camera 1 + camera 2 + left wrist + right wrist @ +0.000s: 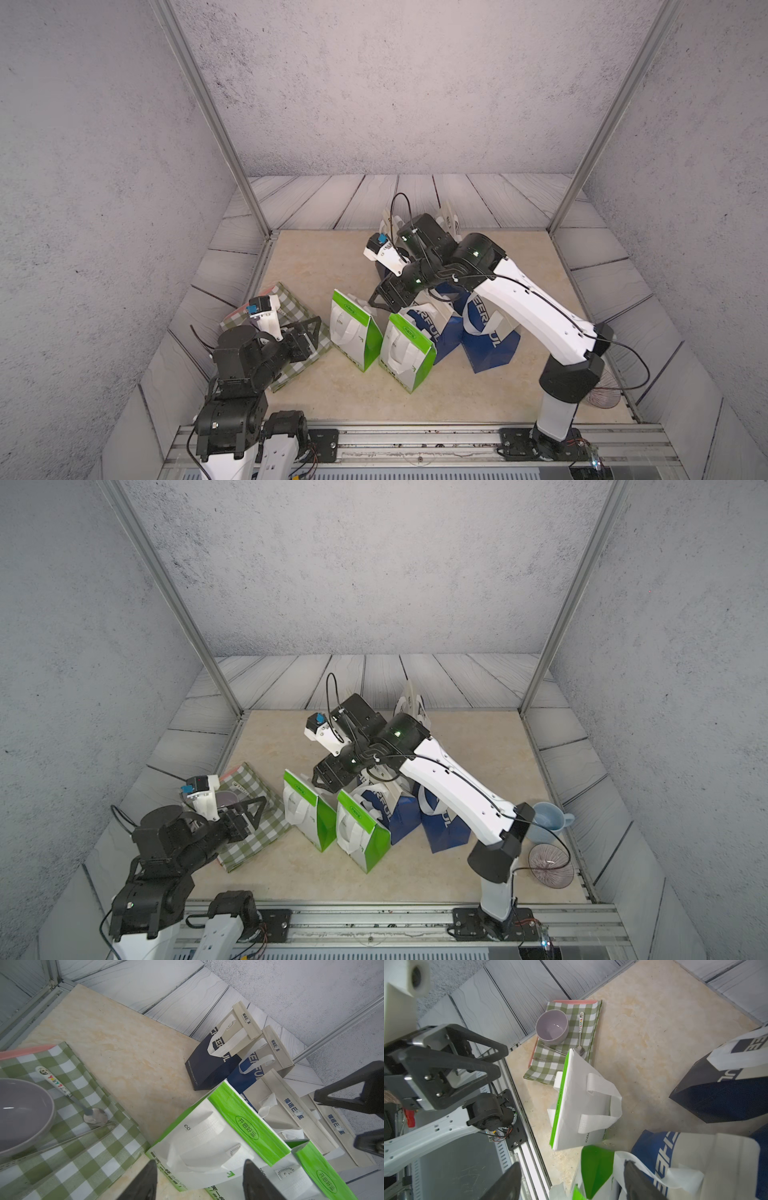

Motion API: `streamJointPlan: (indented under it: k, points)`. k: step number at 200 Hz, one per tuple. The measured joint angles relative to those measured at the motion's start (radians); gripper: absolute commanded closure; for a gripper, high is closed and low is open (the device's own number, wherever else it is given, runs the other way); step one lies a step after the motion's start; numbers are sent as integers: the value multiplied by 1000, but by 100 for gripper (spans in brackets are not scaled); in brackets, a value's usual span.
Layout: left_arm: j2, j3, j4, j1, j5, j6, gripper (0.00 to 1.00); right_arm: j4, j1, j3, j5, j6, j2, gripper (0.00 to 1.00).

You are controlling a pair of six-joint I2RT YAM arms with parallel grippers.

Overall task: Open the takeout bag
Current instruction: Adjust the takeout bag at the center of the board.

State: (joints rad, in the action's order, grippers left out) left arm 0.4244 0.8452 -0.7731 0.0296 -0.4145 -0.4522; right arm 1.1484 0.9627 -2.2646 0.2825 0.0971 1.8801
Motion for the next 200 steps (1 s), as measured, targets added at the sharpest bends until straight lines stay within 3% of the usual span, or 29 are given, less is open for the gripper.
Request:
streamJointPlan:
  k: [33,61,83,98,133,165,200]
  points:
    - [-19,-7,-4,0,28,-1,35,83,30,-201,-18,-19,167,25]
    - [-26,-10,-5,0,37,-1,35,127,48,-264,-21,-24,258,31]
    - [-26,-12,-5,0,38,-1,34,146,56,-267,-24,-31,296,45]
    - [-27,-15,-4,0,37,-1,34,158,58,-267,-28,-48,310,62]
    - [-31,-41,26,0,7,0,31,179,58,-288,-42,-92,312,92]
    - [-31,-93,107,0,-71,3,30,186,57,-291,-58,-212,311,100]
    - [-24,-129,194,0,-140,4,29,186,43,-280,-47,-379,304,100]
